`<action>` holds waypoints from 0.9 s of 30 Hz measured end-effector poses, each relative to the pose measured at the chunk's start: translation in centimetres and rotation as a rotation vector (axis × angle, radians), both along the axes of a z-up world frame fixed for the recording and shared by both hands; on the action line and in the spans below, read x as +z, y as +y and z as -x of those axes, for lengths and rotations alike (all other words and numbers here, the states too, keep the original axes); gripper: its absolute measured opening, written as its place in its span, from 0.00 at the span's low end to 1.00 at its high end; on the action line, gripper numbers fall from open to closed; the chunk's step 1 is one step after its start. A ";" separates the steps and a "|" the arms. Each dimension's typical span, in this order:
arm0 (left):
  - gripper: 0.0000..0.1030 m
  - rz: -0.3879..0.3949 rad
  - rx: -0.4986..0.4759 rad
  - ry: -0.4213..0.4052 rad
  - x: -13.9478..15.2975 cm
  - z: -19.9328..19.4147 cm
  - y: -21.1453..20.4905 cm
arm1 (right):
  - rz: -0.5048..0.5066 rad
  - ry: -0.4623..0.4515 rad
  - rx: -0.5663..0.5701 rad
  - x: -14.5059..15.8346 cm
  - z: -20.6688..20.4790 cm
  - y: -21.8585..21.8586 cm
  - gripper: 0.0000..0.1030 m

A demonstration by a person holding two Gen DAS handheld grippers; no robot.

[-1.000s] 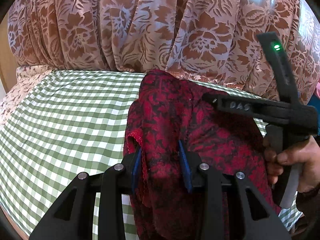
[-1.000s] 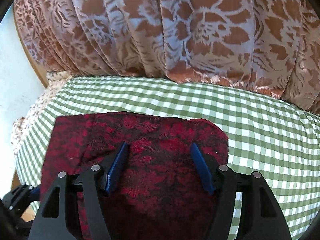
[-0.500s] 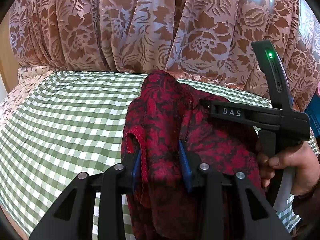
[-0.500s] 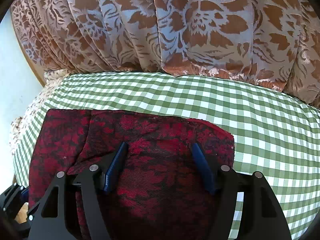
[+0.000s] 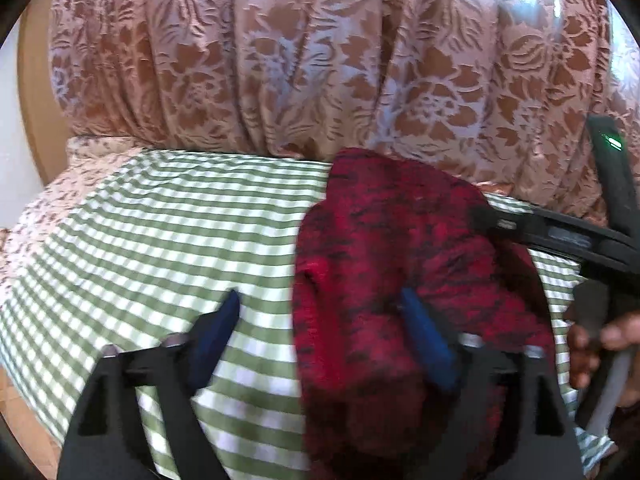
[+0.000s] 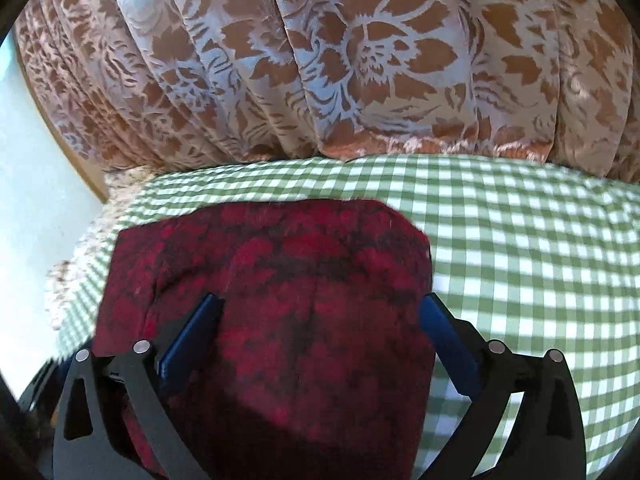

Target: Fold small clothes

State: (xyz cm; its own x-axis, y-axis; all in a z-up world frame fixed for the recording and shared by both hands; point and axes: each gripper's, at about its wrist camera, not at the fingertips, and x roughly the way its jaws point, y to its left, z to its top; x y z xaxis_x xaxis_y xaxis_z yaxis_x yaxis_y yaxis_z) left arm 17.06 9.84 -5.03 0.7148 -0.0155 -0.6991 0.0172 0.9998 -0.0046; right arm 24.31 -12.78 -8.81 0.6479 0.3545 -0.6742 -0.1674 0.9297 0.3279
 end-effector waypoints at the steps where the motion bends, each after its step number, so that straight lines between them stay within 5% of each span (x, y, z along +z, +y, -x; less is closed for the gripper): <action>1: 0.88 0.022 -0.009 0.020 -0.2 -0.1 0.6 | -0.029 0.008 0.013 -0.3 0.5 -0.6 0.96; 4: 0.94 0.134 -0.032 0.069 -0.8 -0.5 2.1 | -0.131 0.046 0.054 -1.8 1.8 -2.6 0.97; 11: 0.98 0.575 -0.131 0.238 -5.2 -2.9 5.9 | -0.429 0.167 0.141 -6.8 2.8 -5.5 0.97; 13: 0.94 0.668 -0.151 0.260 -6.6 -3.2 6.4 | -0.538 0.217 0.168 -8.5 2.1 -5.6 0.97; 16: 0.75 0.820 -0.208 0.269 -8.2 -3.3 6.6 | -0.605 0.243 0.214 -9.1 1.4 -4.6 0.97; 21: 0.62 0.920 -0.280 0.208 -7.2 -2.9 6.5 | -0.571 0.215 0.312 -6.8 0.7 -2.9 0.89; 27: 0.62 0.879 -0.314 0.096 -2.4 -5.7 7.0 | -0.591 0.117 0.396 -1.6 -2.6 -2.2 0.82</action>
State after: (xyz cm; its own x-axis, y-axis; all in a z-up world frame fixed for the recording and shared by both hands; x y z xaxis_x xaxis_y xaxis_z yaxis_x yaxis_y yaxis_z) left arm 22.77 16.82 -7.45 0.5280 -0.7485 -0.4012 0.2458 0.5869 -0.7714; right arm 26.90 -14.95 -10.42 0.3308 0.8749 -0.3537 -0.3882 0.4678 0.7940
